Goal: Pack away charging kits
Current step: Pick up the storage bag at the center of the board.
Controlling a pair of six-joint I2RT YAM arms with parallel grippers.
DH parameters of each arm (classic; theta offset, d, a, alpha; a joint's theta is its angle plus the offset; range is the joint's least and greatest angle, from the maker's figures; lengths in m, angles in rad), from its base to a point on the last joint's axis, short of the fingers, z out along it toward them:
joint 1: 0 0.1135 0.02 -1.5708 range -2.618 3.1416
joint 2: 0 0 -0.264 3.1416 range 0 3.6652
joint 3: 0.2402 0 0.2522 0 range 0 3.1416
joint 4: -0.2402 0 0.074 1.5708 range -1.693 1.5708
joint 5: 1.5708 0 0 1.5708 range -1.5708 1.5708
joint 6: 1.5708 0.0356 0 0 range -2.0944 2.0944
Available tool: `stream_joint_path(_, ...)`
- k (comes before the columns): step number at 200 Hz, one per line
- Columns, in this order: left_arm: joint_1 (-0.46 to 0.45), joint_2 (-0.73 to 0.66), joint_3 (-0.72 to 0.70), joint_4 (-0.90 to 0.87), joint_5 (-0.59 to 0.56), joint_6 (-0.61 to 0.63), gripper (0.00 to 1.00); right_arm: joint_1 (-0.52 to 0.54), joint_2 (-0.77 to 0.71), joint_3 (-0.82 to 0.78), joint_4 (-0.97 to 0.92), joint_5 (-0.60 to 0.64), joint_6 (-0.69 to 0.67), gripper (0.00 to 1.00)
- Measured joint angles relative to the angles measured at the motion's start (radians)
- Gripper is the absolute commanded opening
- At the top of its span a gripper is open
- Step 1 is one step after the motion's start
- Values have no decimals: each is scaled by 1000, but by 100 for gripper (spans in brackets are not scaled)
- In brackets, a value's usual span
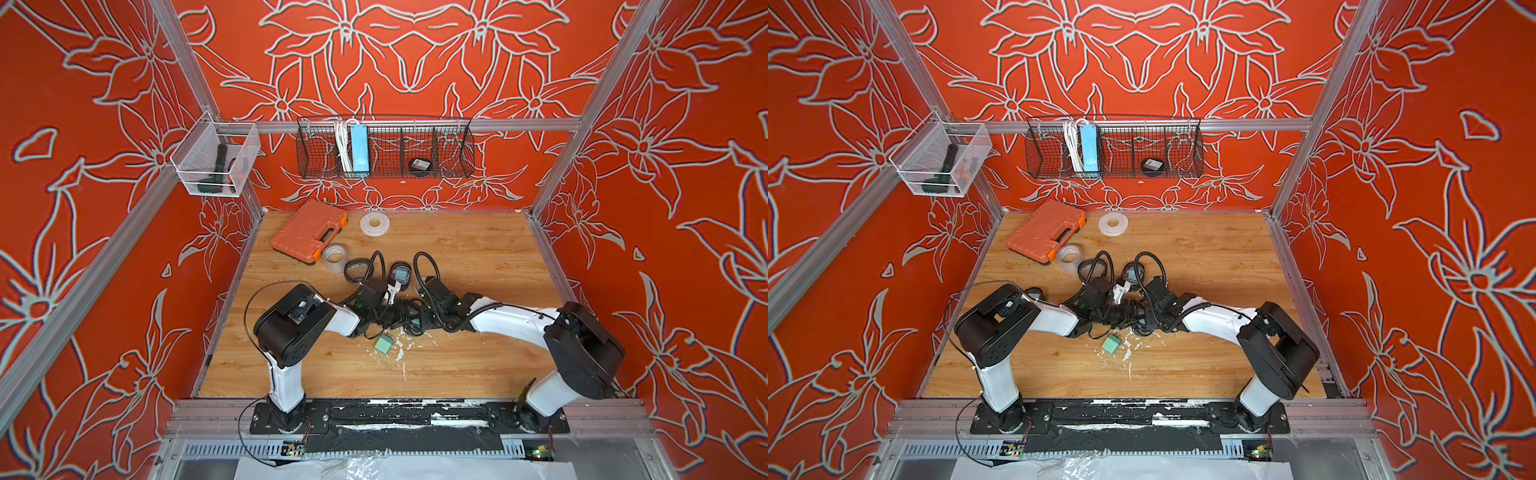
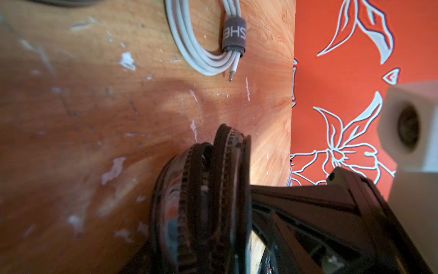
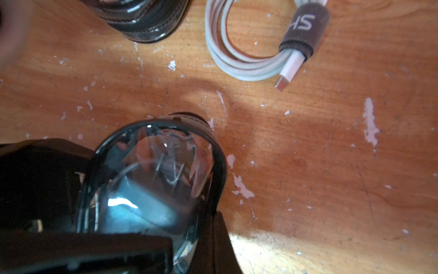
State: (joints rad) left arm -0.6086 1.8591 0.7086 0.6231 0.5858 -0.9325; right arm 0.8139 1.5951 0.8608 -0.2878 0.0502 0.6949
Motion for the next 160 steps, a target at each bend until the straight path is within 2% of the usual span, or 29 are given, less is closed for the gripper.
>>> stream_joint_path(61,0,29,56,-54,-5,17,58,-2,5,3,0,0,0,0)
stream_joint_path(92,0,51,94,-98,-19,38,45,-2,5,6,0,1,0,0)
stream_joint_path(115,0,64,111,-109,-22,50,41,-2,7,7,-3,1,0,0)
stream_joint_path(139,0,66,113,-108,-17,58,31,-2,7,7,-5,1,0,0)
stream_joint_path(160,0,61,106,-99,-15,61,30,-2,7,8,-7,2,0,0)
